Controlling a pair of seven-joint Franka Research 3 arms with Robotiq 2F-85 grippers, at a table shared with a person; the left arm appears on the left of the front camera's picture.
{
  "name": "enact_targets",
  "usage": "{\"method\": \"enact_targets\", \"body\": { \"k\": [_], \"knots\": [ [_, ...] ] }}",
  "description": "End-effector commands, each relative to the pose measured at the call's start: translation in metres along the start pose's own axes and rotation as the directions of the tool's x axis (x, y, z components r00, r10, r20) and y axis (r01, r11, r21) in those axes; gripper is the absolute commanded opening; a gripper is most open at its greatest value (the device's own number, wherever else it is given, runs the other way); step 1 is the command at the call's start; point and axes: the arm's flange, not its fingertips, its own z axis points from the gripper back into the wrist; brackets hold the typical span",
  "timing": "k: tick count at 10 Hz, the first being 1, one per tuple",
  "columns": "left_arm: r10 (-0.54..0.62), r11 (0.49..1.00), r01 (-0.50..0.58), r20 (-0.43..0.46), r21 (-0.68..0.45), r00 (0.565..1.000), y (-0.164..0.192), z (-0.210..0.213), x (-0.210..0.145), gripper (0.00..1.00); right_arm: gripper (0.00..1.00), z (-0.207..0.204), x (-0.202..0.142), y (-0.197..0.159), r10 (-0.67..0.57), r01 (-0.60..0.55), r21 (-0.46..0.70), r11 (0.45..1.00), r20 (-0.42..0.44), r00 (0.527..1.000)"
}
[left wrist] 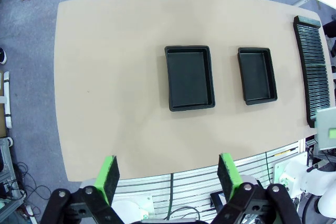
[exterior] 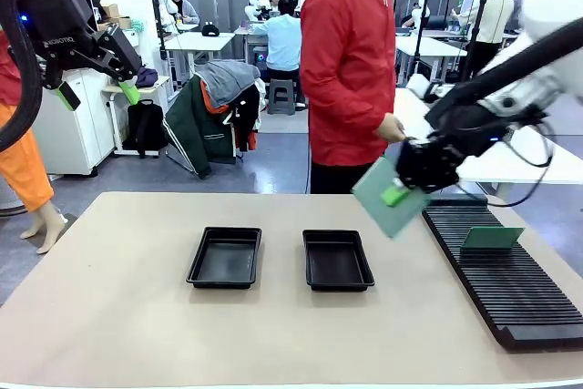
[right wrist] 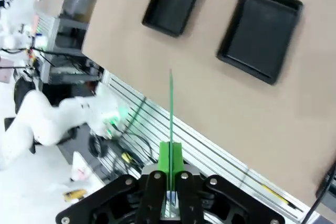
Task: Inspect and transfer BCBs to ESD trays.
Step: Pick up the Blank PCB from the PCB Rack and place it in the left ESD tray.
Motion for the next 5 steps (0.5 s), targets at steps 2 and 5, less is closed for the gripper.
{"method": "enact_targets", "body": {
  "k": [2, 5],
  "knots": [
    [0.007, 1.0, -0.007, 0.0, 0.004, 1.0, 0.001, -0.001, -0.001, 1.0, 0.03, -0.066, 0.032, 0.023, -0.104, 0.099, 0.076, 0.992, 0.077, 0.992],
    [0.007, 1.0, -0.007, 0.0, 0.004, 1.0, 0.001, -0.001, -0.001, 1.0, 0.03, -0.139, 0.061, 0.027, -0.237, 0.215, 0.167, 0.962, 0.121, 0.964]
  ]
}}
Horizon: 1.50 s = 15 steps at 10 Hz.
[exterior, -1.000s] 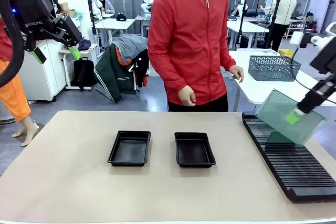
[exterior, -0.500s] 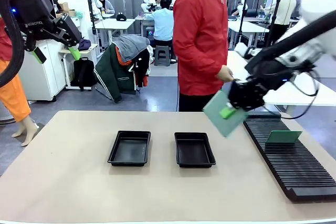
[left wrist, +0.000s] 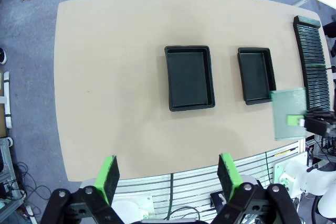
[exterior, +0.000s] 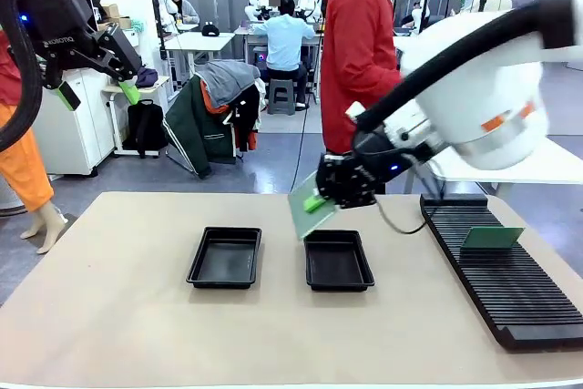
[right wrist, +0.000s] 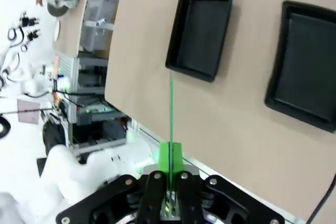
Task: Inspect and transfer BCBs to ESD trays.
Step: Pick up the Blank PCB from the PCB Rack and place it in the left ESD tray.
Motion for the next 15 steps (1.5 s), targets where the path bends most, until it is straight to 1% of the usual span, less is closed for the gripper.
{"method": "enact_targets", "body": {
  "k": [1, 2, 4, 6, 7, 8, 11, 13, 15],
  "knots": [
    [0.007, 1.0, -0.007, 0.0, 0.004, 1.0, 0.001, -0.001, 0.0, 1.0, 0.03, -0.059, 0.021, 0.005, -0.063, 0.06, 0.081, 0.995, 0.043, 0.997],
    [0.007, 1.0, -0.007, 0.0, 0.004, 1.0, 0.001, -0.001, 0.0, 1.0, 0.03, -0.085, 0.026, 0.005, -0.092, 0.087, 0.102, 0.991, 0.044, 0.995],
    [0.007, 1.0, -0.007, 0.0, 0.004, 1.0, 0.001, -0.001, 0.0, 1.0, 0.03, -0.127, 0.033, 0.003, -0.141, 0.127, 0.154, 0.98, 0.083, 0.986],
    [0.007, 1.0, -0.007, 0.0, 0.004, 1.0, 0.001, -0.001, 0.0, 1.0, 0.03, -0.173, 0.046, 0.004, -0.181, 0.161, 0.155, 0.975, 0.118, 0.976],
    [0.007, 1.0, -0.007, 0.0, 0.004, 1.0, 0.001, -0.001, 0.0, 1.0, 0.03, -0.191, 0.056, 0.0, -0.169, 0.152, 0.15, 0.977, 0.104, 0.98],
    [0.007, 1.0, -0.007, 0.0, 0.004, 1.0, 0.001, -0.001, 0.0, 1.0, 0.03, -0.204, 0.063, -0.005, -0.152, 0.139, 0.137, 0.981, 0.089, 0.984],
    [0.007, 1.0, -0.007, 0.0, 0.004, 1.0, 0.001, -0.001, 0.0, 1.0, 0.03, -0.236, 0.082, -0.022, -0.166, 0.156, 0.128, 0.979, 0.068, 0.984],
    [0.007, 1.0, -0.007, 0.0, 0.004, 1.0, 0.001, -0.001, 0.0, 1.0, 0.03, -0.248, 0.089, -0.029, -0.177, 0.171, 0.117, 0.978, 0.047, 0.983],
    [0.007, 1.0, -0.007, 0.0, 0.004, 1.0, 0.001, -0.001, 0.0, 1.0, 0.03, -0.253, 0.092, -0.029, -0.184, 0.18, 0.085, 0.98, 0.05, 0.982]
  ]
}}
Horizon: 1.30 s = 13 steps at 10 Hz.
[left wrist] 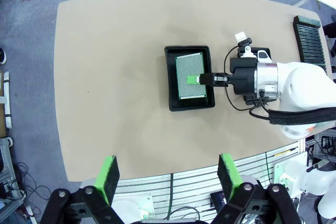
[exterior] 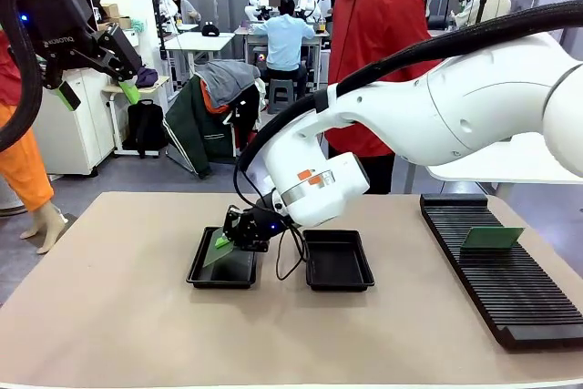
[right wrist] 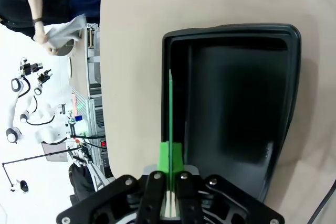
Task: Inspect and transfer BCBs to ESD trays.
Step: Pick up the Blank PCB from the PCB Rack and place it in the left ESD tray.
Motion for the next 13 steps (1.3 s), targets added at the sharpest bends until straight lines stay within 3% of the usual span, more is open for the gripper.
{"method": "enact_targets", "body": {
  "k": [1, 8, 9, 13],
  "knots": [
    [0.007, 1.0, -0.007, 0.0, 0.004, 1.0, 0.001, -0.001, -0.001, 1.0, 0.03, -0.008, 0.009, 0.009, 0.002, -0.002, -0.041, 0.999, 0.016, 1.0],
    [0.007, 1.0, -0.007, 0.0, 0.004, 1.0, 0.001, -0.001, -0.001, 1.0, 0.03, -0.025, 0.016, 0.002, -0.079, 0.077, -0.103, 0.992, -0.015, 0.997],
    [0.007, 1.0, -0.007, 0.0, 0.004, 1.0, 0.001, -0.001, -0.001, 1.0, 0.03, -0.018, 0.005, -0.013, -0.052, 0.05, -0.06, 0.997, -0.026, 0.998],
    [0.007, 1.0, -0.007, 0.0, 0.004, 1.0, 0.001, -0.001, -0.001, 1.0, 0.03, -0.018, 0.005, -0.013, -0.052, 0.05, -0.06, 0.997, -0.026, 0.998]
  ]
}}
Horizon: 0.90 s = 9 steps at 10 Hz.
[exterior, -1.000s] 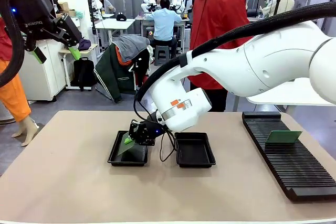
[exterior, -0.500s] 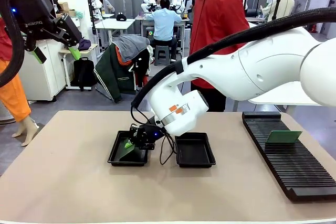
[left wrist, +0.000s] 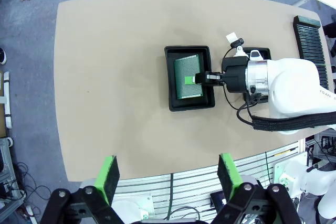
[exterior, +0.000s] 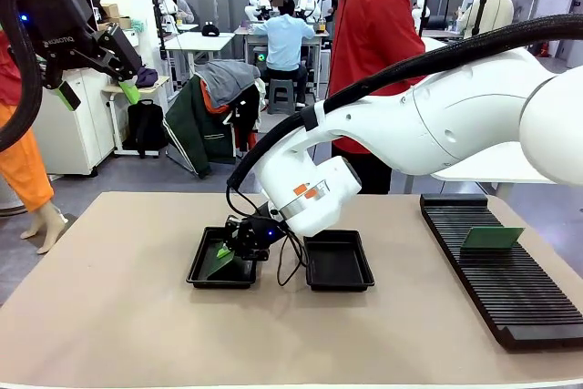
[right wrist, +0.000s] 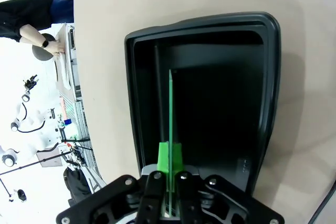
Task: Inspect and transfer BCBs to ESD trays.
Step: Pick up the Blank PCB from the PCB Rack and place it in the left ESD tray.
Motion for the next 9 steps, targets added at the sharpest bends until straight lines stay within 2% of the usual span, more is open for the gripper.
{"method": "enact_targets", "body": {
  "k": [1, 5, 6, 7, 8, 9],
  "knots": [
    [0.007, 1.0, -0.007, 0.0, 0.004, 1.0, 0.001, -0.001, -0.001, 1.0, 0.03, 0.001, -0.001, 0.001, 0.008, -0.008, 0.011, 1.0, 0.003, 1.0],
    [0.007, 1.0, -0.007, 0.0, 0.004, 1.0, 0.001, -0.001, -0.001, 1.0, 0.03, 0.0, 0.0, 0.0, 0.0, 0.0, 0.0, 1.0, 0.0, 1.0],
    [0.007, 1.0, -0.007, 0.0, 0.004, 1.0, 0.001, -0.001, -0.001, 1.0, 0.15, 0.002, 0.0, 0.006, 0.007, -0.007, -0.023, 1.0, -0.005, 1.0],
    [0.007, 1.0, -0.007, 0.0, 0.004, 1.0, 0.001, -0.001, -0.001, 1.0, 0.21, 0.003, 0.0, 0.011, 0.02, -0.02, -0.042, 0.999, -0.012, 1.0],
    [0.007, 1.0, -0.007, 0.0, 0.004, 1.0, 0.001, -0.001, -0.001, 1.0, 0.34, 0.0, 0.001, 0.016, 0.03, -0.031, -0.068, 0.997, -0.02, 0.999],
    [0.007, 1.0, -0.007, 0.0, 0.004, 1.0, 0.001, -0.001, -0.001, 1.0, 0.41, -0.001, 0.001, 0.023, 0.042, -0.045, -0.105, 0.993, -0.026, 0.999]
  ]
}}
